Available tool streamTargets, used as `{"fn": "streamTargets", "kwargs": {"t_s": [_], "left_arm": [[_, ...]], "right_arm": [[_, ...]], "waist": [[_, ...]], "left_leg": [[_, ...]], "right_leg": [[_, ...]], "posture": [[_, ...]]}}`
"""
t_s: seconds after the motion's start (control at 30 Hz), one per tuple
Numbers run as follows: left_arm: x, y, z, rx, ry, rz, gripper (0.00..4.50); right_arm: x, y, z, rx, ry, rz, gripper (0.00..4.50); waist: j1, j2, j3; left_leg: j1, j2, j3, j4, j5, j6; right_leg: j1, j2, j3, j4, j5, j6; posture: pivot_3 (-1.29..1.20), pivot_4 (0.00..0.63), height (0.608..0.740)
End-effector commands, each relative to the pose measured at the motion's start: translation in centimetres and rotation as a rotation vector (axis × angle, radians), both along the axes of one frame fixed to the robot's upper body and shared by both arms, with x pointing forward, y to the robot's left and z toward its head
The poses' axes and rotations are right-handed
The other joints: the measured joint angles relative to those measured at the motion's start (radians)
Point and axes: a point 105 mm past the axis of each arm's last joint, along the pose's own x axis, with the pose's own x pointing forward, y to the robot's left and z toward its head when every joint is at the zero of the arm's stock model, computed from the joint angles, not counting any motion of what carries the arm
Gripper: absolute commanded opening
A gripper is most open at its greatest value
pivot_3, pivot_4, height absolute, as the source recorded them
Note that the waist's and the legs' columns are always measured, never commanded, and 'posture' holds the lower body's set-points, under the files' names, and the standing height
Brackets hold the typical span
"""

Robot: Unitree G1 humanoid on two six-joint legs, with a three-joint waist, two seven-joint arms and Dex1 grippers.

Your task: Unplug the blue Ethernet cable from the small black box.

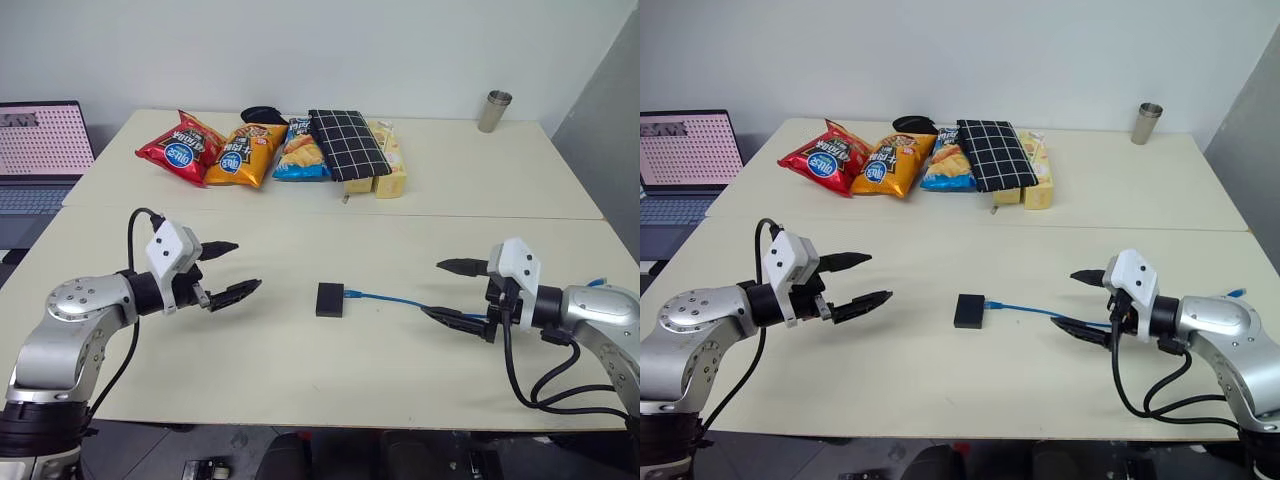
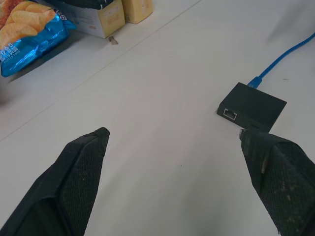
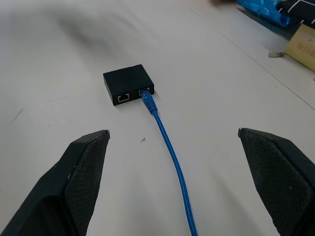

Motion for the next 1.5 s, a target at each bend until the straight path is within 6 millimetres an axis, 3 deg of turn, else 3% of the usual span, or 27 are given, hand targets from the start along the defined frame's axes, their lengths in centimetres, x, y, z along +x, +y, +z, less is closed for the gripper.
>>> {"fn": "streamTargets", "kwargs": {"t_s": [0.03, 0.4, 0.93, 1.1, 1.3, 1.5], "left_arm": [[0.0, -0.1, 1.4, -0.003, -0.067, -0.017, 4.50], [-0.2, -0.7, 0.2, 0.074, -0.038, -0.027, 4.50], [-3.5, -4.0, -2.0, 0.054, 0.161, -0.303, 4.50], [-3.7, -4.2, -2.3, 0.053, 0.167, -0.312, 4.50], [-3.7, -4.4, -2.7, 0.053, 0.173, -0.327, 4.50], [-3.4, -4.5, -3.0, 0.046, 0.177, -0.325, 4.50]], "right_arm": [[-0.3, 0.4, 1.2, 0.000, -0.066, 0.019, 4.44], [0.1, 1.3, -0.1, -0.010, -0.044, 0.020, 4.44], [5.5, 7.7, -5.5, -0.122, -0.021, 0.148, 4.44], [6.1, 9.0, -6.1, -0.123, -0.007, 0.185, 3.47], [6.2, 10.2, -6.3, -0.133, 0.000, 0.228, 1.84], [6.3, 10.0, -6.4, -0.174, -0.020, 0.245, 0.30]], "waist": [[0.000, 0.000, 0.000], [0.000, 0.000, 0.000], [-0.002, 0.000, 0.000], [-0.005, 0.001, 0.000], [-0.004, 0.001, 0.000], [-0.004, 0.001, 0.000]], "left_leg": [[0.000, 0.000, 0.000, 0.000, 0.000, 0.000], [0.000, 0.000, 0.000, 0.000, 0.000, 0.000], [0.000, 0.000, 0.001, 0.000, 0.002, -0.003], [0.000, 0.000, 0.001, 0.000, 0.002, -0.003], [0.000, 0.000, 0.001, 0.000, 0.002, -0.003], [0.000, 0.000, 0.001, 0.000, 0.002, -0.003]], "right_leg": [[0.000, 0.000, 0.000, 0.000, 0.000, 0.000], [0.000, 0.000, 0.000, 0.000, 0.000, 0.000], [-0.001, 0.000, 0.000, 0.000, 0.000, 0.000], [-0.002, 0.000, 0.000, 0.001, 0.000, 0.000], [-0.002, 0.000, 0.000, 0.001, 0.000, 0.000], [-0.002, 0.000, 0.000, 0.002, 0.000, 0.000]], "posture": [[0.00, 0.150, 0.740], [0.00, 0.150, 0.740], [0.00, 0.150, 0.740], [0.00, 0.150, 0.740], [0.00, 0.150, 0.740], [0.00, 0.150, 0.740]]}}
